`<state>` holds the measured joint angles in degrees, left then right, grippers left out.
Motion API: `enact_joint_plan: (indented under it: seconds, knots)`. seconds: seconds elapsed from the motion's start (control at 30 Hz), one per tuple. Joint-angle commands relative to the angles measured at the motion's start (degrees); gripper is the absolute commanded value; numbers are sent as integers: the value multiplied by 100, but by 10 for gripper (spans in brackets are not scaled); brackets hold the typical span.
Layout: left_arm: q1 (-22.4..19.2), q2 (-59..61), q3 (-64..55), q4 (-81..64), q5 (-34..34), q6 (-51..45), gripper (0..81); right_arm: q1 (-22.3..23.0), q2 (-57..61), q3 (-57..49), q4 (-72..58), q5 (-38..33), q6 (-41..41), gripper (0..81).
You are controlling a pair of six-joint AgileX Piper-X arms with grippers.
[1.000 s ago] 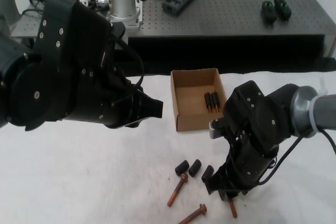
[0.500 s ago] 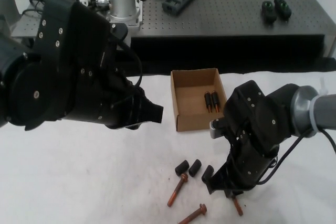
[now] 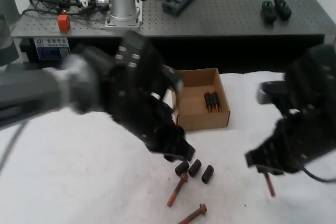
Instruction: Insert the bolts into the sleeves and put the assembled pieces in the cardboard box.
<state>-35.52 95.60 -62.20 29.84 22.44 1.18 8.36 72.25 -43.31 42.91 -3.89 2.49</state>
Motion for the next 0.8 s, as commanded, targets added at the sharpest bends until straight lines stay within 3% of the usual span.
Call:
enact_joint_plan:
  seconds: [0.0,0.23,0.77]
  knots:
    - [-243,785,-934,627,-543,591,314,-194,-641,306,188,-192,-42,20]
    - [-353,1955,-2315,1496,-1180,1144,314,-458,-1583,795,280,-228,6,20]
    - [-584,2982,-3775,2470,-1154,1440,314,-466,-1669,855,304,-228,6,20]
